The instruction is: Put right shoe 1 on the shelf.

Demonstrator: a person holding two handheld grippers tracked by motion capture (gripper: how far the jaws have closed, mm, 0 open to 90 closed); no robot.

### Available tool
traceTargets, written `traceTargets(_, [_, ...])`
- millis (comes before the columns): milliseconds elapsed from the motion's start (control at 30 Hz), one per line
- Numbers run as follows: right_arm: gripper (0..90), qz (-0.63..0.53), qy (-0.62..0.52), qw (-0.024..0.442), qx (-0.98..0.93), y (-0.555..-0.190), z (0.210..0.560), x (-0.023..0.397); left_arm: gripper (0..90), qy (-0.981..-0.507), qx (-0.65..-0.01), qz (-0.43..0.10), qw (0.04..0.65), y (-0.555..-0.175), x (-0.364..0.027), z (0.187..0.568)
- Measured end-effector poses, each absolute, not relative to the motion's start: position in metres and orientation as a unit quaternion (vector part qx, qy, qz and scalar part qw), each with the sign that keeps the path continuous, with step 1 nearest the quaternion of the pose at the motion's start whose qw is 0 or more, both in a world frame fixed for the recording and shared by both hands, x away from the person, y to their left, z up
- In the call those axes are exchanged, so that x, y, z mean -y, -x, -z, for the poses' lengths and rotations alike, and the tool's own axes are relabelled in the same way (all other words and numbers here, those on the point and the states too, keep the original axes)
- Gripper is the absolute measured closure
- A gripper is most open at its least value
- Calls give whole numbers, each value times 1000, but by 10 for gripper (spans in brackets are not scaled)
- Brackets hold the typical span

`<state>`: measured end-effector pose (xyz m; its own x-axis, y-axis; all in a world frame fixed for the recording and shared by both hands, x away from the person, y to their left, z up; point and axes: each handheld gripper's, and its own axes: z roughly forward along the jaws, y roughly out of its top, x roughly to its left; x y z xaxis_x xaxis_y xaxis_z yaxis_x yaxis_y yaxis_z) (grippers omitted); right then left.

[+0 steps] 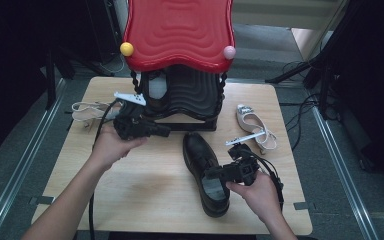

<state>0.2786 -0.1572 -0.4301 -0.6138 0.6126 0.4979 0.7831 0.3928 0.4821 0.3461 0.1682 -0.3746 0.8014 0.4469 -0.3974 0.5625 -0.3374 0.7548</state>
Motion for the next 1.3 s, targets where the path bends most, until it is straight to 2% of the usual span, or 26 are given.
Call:
traceTargets(200, [675, 327, 422, 127, 836, -274, 433, 148, 894, -817, -295, 45, 493, -358, -167, 341])
traceTargets(567, [669, 291, 422, 117, 851, -269, 453, 132, 891, -815, -289, 38, 501, -386, -162, 301])
traceTargets(700, [685, 275, 427, 101, 856, -268, 462, 124, 893, -810, -293, 38, 506, -395, -163, 290])
traceTargets(1100, [690, 264, 431, 80, 859, -268, 478, 110, 896, -817, -283, -12, 502, -415, -156, 244])
traceTargets(1300, [742, 264, 430, 61, 861, -265, 480, 108, 894, -818, -298, -41, 489, -434, -151, 232])
